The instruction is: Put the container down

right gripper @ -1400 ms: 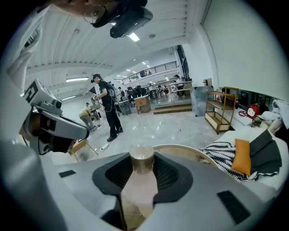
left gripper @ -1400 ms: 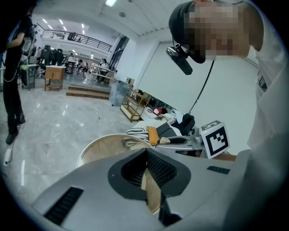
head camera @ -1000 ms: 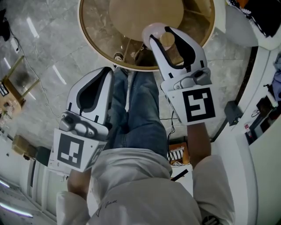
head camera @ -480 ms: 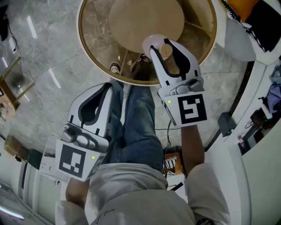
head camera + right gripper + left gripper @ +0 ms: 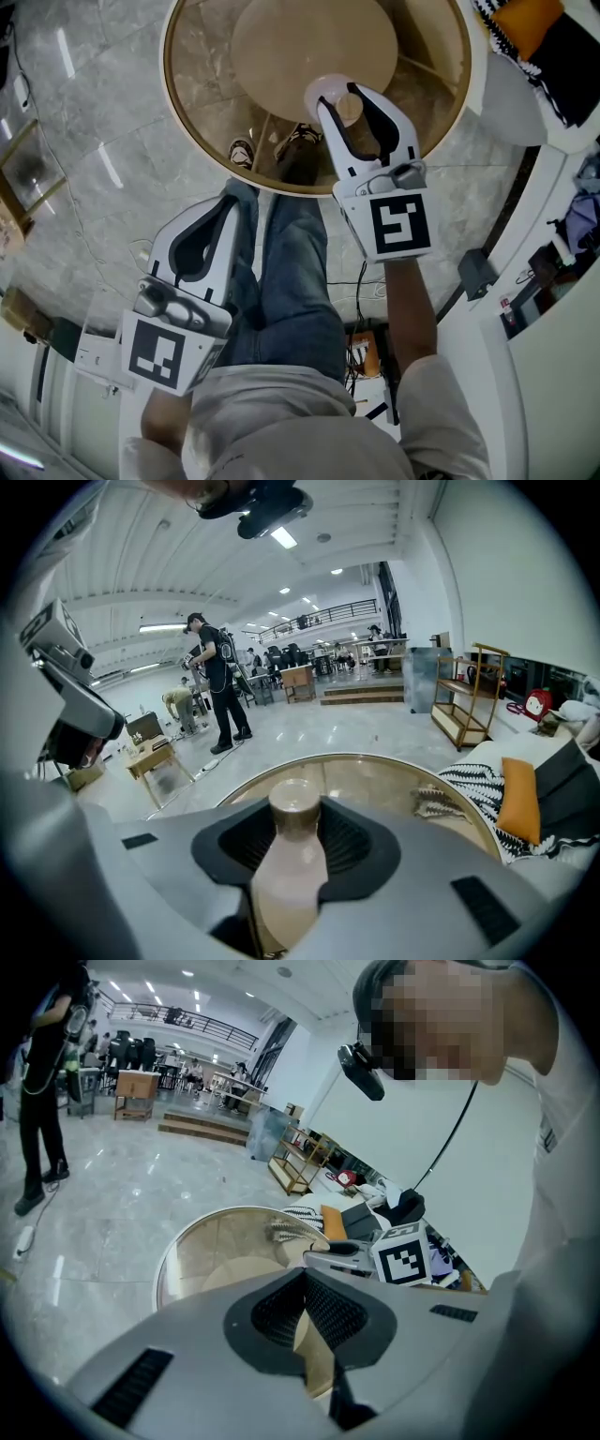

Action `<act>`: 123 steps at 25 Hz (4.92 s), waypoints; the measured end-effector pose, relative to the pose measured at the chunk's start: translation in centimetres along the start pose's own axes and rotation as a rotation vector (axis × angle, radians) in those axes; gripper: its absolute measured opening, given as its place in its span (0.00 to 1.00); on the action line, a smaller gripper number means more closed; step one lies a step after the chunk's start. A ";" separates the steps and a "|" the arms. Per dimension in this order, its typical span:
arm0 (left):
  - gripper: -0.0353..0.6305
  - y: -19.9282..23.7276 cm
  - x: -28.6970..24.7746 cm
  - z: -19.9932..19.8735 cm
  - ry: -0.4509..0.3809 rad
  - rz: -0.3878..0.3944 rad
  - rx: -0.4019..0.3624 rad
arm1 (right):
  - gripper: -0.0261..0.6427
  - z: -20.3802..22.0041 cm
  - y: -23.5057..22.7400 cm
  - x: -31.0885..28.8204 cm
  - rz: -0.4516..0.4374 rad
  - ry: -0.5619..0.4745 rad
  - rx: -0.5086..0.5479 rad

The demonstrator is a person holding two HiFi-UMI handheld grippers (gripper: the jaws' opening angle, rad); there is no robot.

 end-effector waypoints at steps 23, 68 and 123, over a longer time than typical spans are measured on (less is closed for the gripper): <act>0.08 1.8 -0.9 1.7 0.054 -0.013 0.021 | 0.26 3.1 -1.4 -5.3 0.045 0.032 0.025; 0.08 3.3 -1.7 3.9 0.048 -0.026 0.073 | 0.26 6.0 -1.0 -7.0 0.087 0.073 0.110; 0.08 1.8 -0.5 3.3 0.038 -0.017 0.042 | 0.26 6.4 -0.9 -4.5 0.137 0.073 0.151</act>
Point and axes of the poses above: the fingertips, and each gripper's own axes: x backward along the fingers, y to its left, z out of its underside, the point moved 2 cm from there along x, backward along the fingers, and after that the axes turned 10 degrees about z, right-handed, at the moved point
